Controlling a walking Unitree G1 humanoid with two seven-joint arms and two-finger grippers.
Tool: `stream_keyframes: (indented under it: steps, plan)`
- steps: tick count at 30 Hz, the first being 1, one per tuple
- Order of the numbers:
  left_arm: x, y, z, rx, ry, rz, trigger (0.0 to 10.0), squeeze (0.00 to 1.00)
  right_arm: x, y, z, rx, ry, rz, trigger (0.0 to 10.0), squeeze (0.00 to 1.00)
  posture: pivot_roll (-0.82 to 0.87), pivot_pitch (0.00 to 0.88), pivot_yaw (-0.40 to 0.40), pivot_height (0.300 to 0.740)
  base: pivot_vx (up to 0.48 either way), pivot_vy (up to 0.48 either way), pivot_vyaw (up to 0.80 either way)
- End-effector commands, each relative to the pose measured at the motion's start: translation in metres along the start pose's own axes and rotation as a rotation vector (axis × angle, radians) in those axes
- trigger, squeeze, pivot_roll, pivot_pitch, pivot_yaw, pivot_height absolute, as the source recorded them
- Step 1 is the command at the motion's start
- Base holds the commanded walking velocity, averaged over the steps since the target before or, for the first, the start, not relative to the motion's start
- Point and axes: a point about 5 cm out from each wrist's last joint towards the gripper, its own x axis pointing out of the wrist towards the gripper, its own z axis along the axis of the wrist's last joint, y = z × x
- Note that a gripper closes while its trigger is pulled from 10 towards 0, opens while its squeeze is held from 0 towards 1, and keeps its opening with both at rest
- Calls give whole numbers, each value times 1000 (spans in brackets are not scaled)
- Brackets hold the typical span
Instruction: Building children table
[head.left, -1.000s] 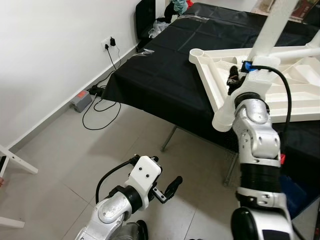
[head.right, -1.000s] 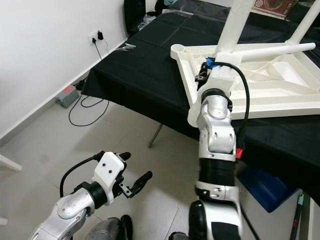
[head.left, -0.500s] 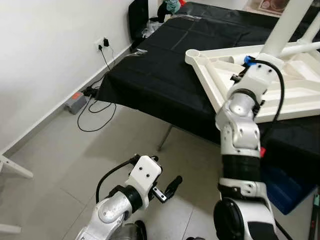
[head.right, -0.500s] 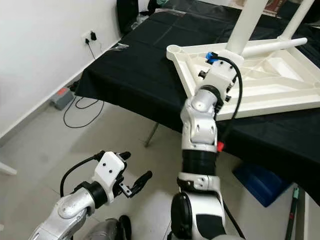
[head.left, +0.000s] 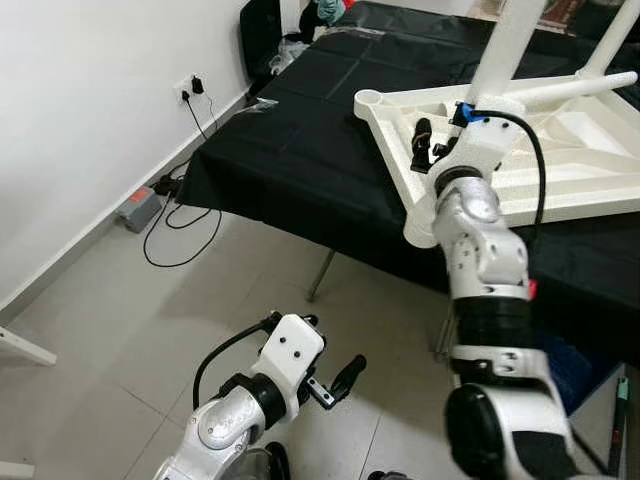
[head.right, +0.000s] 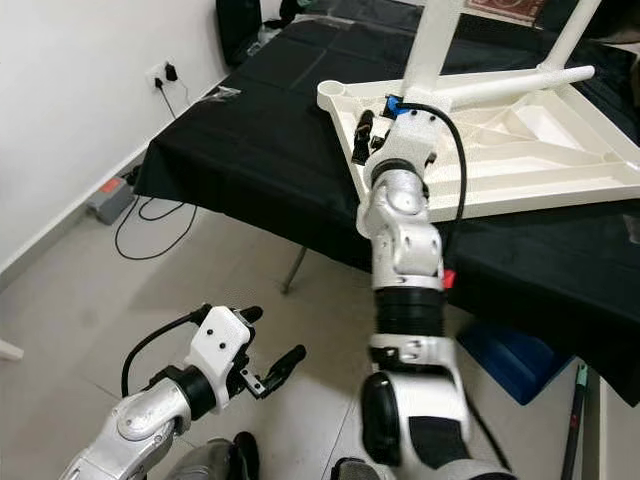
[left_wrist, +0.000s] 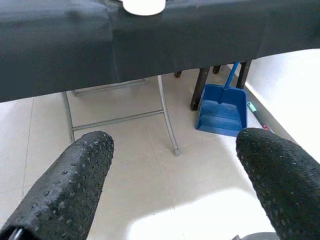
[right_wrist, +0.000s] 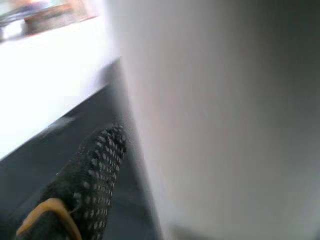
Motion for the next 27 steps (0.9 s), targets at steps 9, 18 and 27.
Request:
stream_keyframes:
  steps: [9,18,27]
  plan:
    - [1,-3,-4,-1,10,-8,10000,0,4,-22,-1,-27,81,441,10000,0,149,159,-36,740,0,0,0]
    - [1,-2,-3,5,7,-5,10000,0,8,-21,10,-4,85,702,10000,0,154,159,-33,740,0,0,0]
    - [1,-1,-3,7,8,-4,10000,0,11,-14,5,-4,86,713,0,0,156,162,-35,740,0,0,0]
